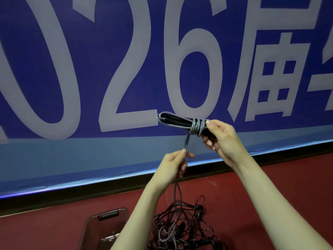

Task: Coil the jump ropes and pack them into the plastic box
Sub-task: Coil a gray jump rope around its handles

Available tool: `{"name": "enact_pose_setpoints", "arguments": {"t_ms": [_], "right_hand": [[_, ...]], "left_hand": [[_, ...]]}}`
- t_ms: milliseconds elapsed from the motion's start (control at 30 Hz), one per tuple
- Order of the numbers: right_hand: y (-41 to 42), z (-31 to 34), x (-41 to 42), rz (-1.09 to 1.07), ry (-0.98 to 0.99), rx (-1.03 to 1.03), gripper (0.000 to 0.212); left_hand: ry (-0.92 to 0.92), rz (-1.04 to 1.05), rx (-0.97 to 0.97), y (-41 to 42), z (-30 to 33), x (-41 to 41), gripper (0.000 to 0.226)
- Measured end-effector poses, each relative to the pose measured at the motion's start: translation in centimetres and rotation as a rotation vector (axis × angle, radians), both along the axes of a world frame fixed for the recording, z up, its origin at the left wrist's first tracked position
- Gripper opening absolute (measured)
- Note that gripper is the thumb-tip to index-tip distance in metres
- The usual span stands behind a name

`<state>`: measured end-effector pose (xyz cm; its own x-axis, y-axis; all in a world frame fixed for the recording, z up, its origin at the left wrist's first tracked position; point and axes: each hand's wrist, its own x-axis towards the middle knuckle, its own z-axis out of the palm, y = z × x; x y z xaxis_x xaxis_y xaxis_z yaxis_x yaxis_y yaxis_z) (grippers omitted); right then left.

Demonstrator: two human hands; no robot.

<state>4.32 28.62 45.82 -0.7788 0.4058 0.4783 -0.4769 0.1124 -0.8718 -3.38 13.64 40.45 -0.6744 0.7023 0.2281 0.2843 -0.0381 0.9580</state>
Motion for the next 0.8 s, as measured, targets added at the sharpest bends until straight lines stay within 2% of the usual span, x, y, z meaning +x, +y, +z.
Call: {"name": "enact_pose_setpoints", "arguments": {"t_ms": [167,267,400,567,800], "right_hand": [[1.9,-0.3,0.0,-0.167,0.040,-0.192,0.028],[3.6,0.0,0.6,-0.258,0.083,-0.308,0.027],[5.6,-0.9,1.1,-0.417,-0.015,-0.178,0.026],[6.5,-2.0,0.9,-0.472,-0.086,-0.169,0.026],[6.8,-4.5,-0.4,-0.515,-0.187,-0.135,0.025]], "left_hand": [[0.061,0.051,-0.144,-0.2,-1.0,-0.9,0.033],[0.154,0.157,-0.213,-0.7,-1.3,-1.3,0.034],[0.385,0.272,-0.265,-0.9,-0.6,-1.4,0.038],[0.636,0.334,-0.292,-1.6,1.1,-1.1,0.040],[0.967,0.270,-0.331,-2.2,4.3,1.0,0.036]]}}
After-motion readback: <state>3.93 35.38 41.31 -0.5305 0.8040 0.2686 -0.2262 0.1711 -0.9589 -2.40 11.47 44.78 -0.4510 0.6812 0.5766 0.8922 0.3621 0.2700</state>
